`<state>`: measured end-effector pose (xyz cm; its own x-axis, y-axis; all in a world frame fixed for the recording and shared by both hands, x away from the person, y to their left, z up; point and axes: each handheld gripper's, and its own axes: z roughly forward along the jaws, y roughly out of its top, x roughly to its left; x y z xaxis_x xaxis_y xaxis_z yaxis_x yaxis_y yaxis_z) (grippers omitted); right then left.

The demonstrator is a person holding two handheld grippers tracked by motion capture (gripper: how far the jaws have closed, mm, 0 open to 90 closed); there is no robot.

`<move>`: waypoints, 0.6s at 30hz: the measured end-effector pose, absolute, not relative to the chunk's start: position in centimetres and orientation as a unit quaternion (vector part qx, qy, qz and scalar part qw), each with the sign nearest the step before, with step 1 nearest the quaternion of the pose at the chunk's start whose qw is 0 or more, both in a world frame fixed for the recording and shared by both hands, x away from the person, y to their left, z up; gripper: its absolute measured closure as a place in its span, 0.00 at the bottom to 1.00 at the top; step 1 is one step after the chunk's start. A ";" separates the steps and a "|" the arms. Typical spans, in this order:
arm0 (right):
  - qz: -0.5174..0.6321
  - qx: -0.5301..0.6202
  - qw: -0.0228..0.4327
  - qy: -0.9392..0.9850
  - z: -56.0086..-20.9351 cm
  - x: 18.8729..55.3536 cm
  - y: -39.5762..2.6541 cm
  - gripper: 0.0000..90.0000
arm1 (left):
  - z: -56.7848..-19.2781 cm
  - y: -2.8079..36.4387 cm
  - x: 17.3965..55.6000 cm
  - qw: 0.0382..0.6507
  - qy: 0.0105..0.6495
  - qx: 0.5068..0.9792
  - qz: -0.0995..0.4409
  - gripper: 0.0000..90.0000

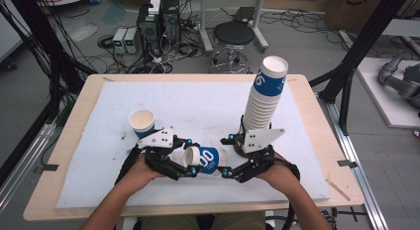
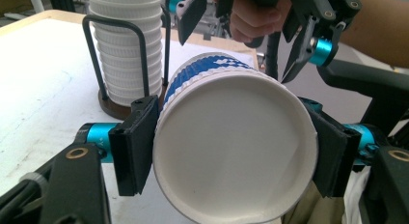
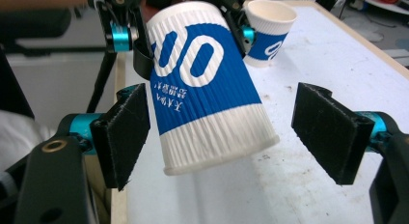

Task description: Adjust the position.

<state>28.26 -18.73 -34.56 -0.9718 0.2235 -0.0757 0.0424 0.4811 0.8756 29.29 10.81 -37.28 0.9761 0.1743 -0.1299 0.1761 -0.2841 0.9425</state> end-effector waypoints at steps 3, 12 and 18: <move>0.513 0.090 0.093 0.848 -35.0 28.2 -19.2 0.24 | -37.7 11.1 29.4 0.598 0.116 0.793 0.000 0.32; 0.543 0.125 0.099 0.825 -36.0 28.0 -20.4 0.23 | -38.6 12.1 29.4 0.626 0.131 0.769 0.005 0.32; 0.550 0.148 0.103 0.815 -36.9 27.7 -21.2 0.23 | -39.1 12.8 29.3 0.648 0.137 0.749 0.004 0.32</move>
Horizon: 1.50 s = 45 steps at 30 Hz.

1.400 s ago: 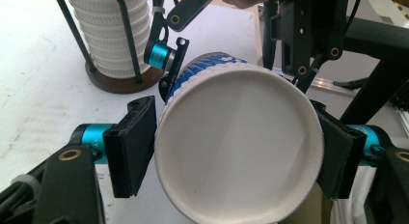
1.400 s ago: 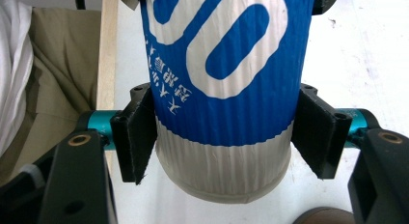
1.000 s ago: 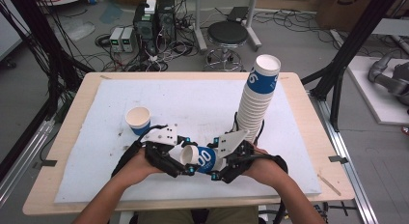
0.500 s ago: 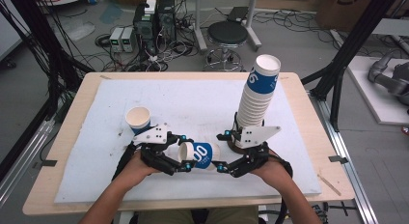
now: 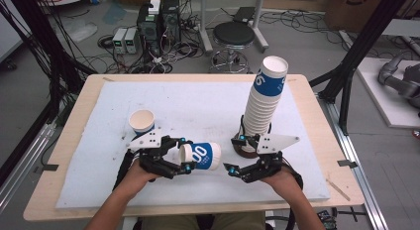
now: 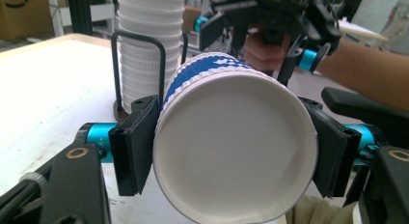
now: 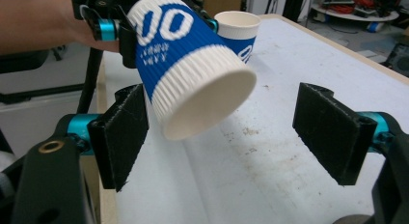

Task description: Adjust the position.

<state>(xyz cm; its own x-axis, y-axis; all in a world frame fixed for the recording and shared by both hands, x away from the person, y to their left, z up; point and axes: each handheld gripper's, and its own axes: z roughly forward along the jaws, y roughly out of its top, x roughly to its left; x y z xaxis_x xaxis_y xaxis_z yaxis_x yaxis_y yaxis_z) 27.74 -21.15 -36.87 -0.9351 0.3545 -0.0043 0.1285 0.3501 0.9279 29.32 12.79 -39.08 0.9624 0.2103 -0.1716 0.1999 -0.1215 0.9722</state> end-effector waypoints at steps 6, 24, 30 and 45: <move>0.555 0.150 0.098 0.813 -37.7 27.7 -21.5 0.23 | -39.5 13.3 29.3 0.663 0.141 0.735 0.005 0.32; 0.561 0.156 0.065 0.810 -39.1 27.6 -21.0 0.23 | -40.0 13.3 28.9 0.680 0.126 0.722 -0.015 0.32; 0.559 0.144 0.047 0.815 -39.4 27.6 -20.3 0.23 | -39.9 13.0 28.8 0.683 0.117 0.720 -0.020 0.32; 0.572 0.117 0.005 0.812 -39.6 27.4 -19.4 0.19 | -39.7 12.1 28.4 0.692 0.087 0.714 -0.056 0.32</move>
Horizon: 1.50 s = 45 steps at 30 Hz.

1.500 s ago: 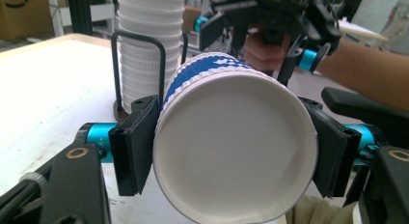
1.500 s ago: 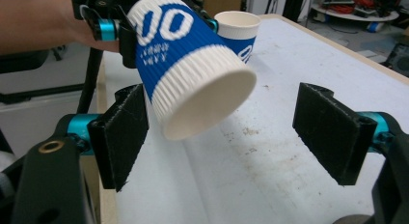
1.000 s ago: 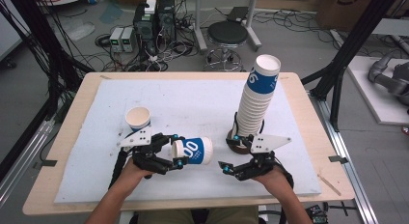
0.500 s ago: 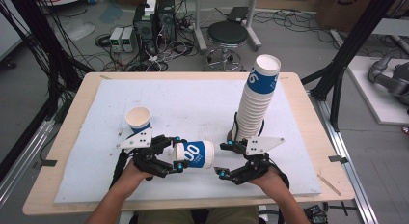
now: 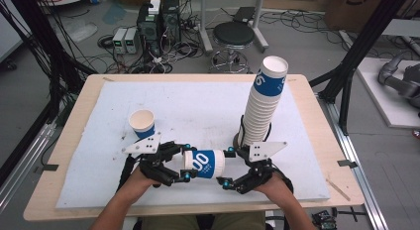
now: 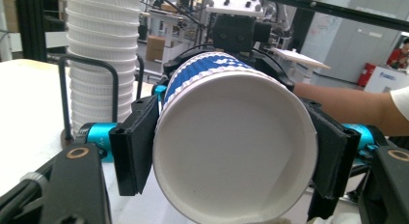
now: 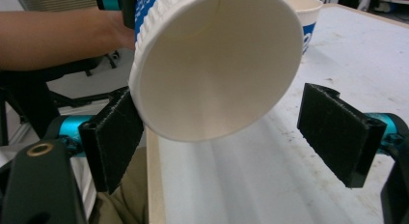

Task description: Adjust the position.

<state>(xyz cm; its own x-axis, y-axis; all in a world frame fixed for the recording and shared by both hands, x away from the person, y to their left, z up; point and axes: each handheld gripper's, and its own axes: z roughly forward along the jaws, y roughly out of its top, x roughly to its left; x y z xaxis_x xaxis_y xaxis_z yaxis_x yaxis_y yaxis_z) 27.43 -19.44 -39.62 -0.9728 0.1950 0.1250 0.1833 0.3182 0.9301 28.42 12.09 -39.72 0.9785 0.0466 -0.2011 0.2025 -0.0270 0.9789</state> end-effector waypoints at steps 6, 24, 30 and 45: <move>0.569 0.108 -0.005 0.815 -39.8 27.4 -18.9 0.18 | -39.8 11.8 28.4 0.688 0.078 0.719 -0.064 0.32; 0.561 0.090 0.011 0.823 -39.3 27.2 -19.4 0.34 | -40.1 11.8 28.2 0.674 0.078 0.733 -0.046 0.34; 0.556 0.090 0.012 0.826 -39.2 27.3 -19.5 0.34 | -40.0 11.6 28.1 0.668 0.083 0.739 -0.041 0.34; 0.551 0.092 0.021 0.829 -38.7 27.4 -20.1 0.34 | -39.9 11.4 28.0 0.629 0.109 0.769 -0.021 0.18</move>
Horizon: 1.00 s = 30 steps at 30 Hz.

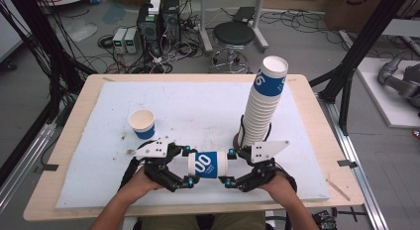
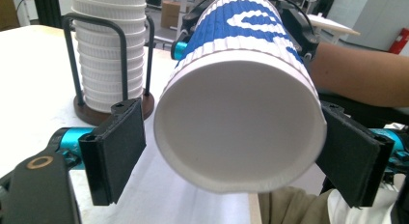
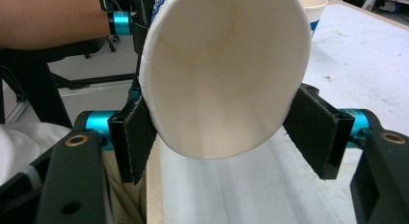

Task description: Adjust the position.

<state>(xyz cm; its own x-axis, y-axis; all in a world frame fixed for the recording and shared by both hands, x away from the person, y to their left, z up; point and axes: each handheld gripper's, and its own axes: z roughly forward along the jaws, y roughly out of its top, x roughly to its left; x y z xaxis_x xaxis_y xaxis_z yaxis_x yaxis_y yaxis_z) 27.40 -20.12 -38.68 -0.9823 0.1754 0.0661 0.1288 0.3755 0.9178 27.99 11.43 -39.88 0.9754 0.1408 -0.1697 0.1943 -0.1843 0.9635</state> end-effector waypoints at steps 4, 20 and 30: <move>0.544 0.093 0.029 0.833 -38.2 27.5 -20.4 0.34 | -39.4 11.9 28.0 0.621 0.109 0.776 -0.014 0.18; 0.432 0.047 0.060 0.899 -34.4 28.7 -18.8 0.33 | -36.9 12.0 28.2 0.569 0.104 0.816 0.020 0.18; 0.366 0.020 0.064 0.928 -33.0 29.1 -17.1 0.33 | -36.1 11.1 28.4 0.536 0.089 0.839 0.025 0.18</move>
<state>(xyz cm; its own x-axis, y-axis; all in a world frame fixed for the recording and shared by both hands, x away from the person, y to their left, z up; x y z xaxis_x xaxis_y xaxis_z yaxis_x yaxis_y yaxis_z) 29.08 -17.07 -33.02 -0.9910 0.0844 -0.1038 -0.0092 0.7309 0.6825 28.39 11.10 -36.12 0.9829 0.1765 -0.0527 0.1221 -0.4101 0.9038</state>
